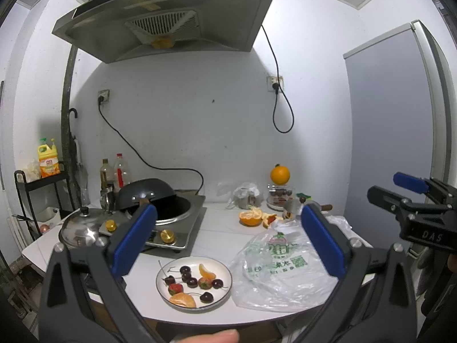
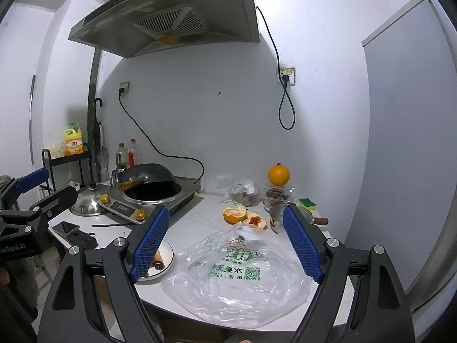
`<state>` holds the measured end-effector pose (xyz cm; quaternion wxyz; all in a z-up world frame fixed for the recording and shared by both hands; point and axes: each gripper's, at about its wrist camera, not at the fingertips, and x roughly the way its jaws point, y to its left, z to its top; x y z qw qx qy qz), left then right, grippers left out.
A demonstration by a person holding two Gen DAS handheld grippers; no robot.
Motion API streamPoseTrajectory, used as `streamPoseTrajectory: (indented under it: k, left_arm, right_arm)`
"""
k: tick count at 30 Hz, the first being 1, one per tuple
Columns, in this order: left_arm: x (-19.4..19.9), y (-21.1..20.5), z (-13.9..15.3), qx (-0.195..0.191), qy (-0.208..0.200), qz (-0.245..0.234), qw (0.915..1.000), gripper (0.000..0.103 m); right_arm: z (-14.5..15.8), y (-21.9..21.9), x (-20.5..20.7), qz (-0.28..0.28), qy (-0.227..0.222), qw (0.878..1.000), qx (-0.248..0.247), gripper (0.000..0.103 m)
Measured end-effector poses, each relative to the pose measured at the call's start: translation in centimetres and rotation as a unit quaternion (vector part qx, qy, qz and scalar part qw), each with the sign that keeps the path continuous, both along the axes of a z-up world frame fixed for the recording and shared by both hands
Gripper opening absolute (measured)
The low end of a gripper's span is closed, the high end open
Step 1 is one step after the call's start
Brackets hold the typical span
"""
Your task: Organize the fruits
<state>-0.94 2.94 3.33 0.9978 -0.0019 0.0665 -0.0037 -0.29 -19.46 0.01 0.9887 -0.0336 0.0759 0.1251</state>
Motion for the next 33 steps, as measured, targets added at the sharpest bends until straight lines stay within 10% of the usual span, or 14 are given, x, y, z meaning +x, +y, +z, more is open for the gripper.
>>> streamPoseTrajectory:
  k: [33]
  left_arm:
    - [0.21,0.03,-0.22,-0.007,0.008,-0.010,0.9999,0.102]
  right_arm:
    - [-0.21,0.05,0.00,0.000,0.002,1.000,-0.001,0.084]
